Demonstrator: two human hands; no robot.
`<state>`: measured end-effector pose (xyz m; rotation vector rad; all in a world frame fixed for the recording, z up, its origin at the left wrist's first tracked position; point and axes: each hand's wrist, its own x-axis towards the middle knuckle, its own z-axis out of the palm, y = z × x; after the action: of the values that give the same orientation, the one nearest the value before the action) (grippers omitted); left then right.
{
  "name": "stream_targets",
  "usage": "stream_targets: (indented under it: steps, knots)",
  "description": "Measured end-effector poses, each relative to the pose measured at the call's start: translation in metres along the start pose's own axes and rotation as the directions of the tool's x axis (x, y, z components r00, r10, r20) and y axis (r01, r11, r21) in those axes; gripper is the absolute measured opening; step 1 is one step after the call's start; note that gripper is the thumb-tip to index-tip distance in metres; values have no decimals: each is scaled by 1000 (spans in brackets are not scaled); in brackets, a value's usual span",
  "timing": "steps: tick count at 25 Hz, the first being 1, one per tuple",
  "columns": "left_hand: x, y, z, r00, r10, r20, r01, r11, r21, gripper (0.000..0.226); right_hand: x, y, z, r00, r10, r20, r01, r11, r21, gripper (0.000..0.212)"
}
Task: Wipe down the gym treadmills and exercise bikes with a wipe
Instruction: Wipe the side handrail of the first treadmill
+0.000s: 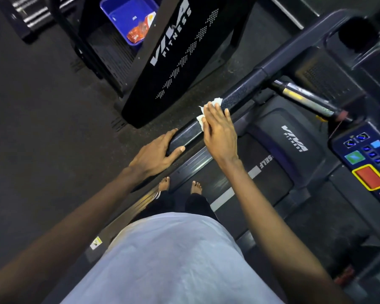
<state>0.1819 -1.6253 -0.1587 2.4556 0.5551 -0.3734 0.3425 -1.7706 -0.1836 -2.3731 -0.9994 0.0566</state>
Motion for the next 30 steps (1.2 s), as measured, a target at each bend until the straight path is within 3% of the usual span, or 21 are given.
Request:
stream_targets:
  steps: [5, 10, 15, 17, 20, 23, 27, 30]
  knots:
    - [2, -3, 2, 1000, 15, -5, -15, 1000, -21, 69, 13, -21, -5, 943, -200, 264, 243, 960, -139, 39]
    - [7, -9, -1, 998, 13, 60, -4, 988, -152, 60, 33, -10, -19, 950, -28, 311, 98, 972, -213, 40]
    - [15, -15, -4, 989, 39, 140, -7, 975, -221, 63, 47, -17, -23, 856, -137, 499, 311, 907, -285, 33]
    - [16, -18, -5, 984, 63, 165, -22, 971, -238, 63, 68, -23, -30, 825, -3, 566, 270, 881, -389, 33]
    - [19, -24, -5, 974, 89, 207, -33, 965, -260, 61, 96, -53, -27, 694, 246, 677, 270, 783, -561, 33]
    - [24, -28, -8, 957, 104, 270, -15, 950, -313, 63, 107, -73, -18, 570, 323, 755, 324, 757, -568, 36]
    - [30, -37, -17, 932, 131, 338, 12, 921, -388, 62, 126, -77, -13, 515, 463, 721, 305, 687, -659, 36]
    - [34, -39, -23, 917, 157, 366, -6, 925, -380, 65, 128, -81, -5, 514, 474, 715, 309, 675, -670, 37]
